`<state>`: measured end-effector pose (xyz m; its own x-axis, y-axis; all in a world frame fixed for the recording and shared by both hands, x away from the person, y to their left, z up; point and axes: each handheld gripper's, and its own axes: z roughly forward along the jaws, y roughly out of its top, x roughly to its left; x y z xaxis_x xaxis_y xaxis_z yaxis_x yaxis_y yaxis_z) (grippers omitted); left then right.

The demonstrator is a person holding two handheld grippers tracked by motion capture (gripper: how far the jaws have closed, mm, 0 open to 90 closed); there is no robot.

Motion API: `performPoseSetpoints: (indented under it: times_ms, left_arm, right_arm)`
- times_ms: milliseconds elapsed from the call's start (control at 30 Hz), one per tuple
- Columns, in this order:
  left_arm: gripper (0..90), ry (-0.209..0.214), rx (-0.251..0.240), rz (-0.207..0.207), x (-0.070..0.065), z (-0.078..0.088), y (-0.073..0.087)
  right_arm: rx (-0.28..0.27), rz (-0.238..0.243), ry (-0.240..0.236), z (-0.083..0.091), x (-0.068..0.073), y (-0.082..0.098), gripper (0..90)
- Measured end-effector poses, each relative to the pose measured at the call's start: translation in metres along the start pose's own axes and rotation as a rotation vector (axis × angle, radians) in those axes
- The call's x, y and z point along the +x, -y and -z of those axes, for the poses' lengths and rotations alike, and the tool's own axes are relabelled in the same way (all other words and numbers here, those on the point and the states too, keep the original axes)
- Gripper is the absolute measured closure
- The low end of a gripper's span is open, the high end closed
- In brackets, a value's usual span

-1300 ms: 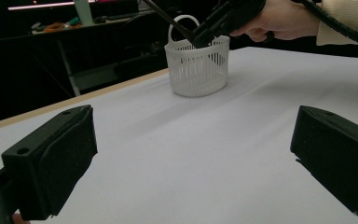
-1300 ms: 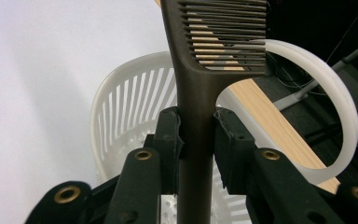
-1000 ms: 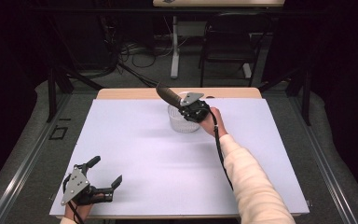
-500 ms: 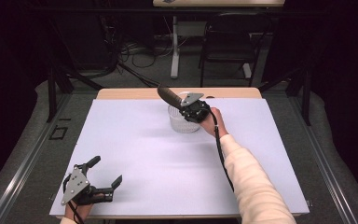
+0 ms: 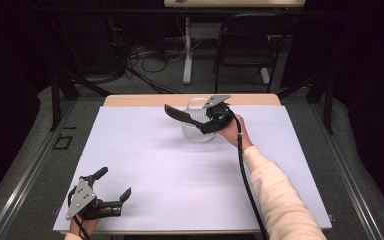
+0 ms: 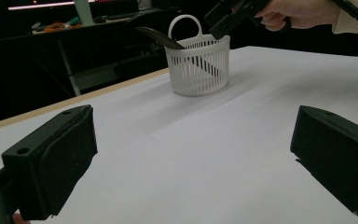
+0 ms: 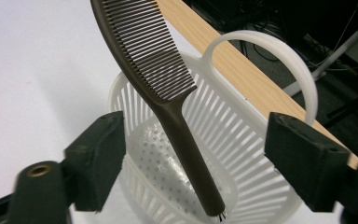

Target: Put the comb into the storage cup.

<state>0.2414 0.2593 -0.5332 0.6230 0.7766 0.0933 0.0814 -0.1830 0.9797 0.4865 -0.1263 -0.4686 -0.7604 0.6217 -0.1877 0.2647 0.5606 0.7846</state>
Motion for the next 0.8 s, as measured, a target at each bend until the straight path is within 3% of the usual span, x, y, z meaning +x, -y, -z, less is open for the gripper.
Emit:
performPoseSetpoints:
  times_ms: [433, 800]
  left_arm:
    - [0.3, -0.001, -0.001, -0.002, 0.0, 0.001, 0.0]
    - [0.3, -0.001, 0.0, 0.001, 0.0, 0.0, 0.0]
  right_arm:
    - [0.039, -0.039, -0.049, 0.022, 0.001, 0.001, 1.1]
    - [0.041, -0.044, -0.081, 0.044, 0.008, 0.007, 0.0]
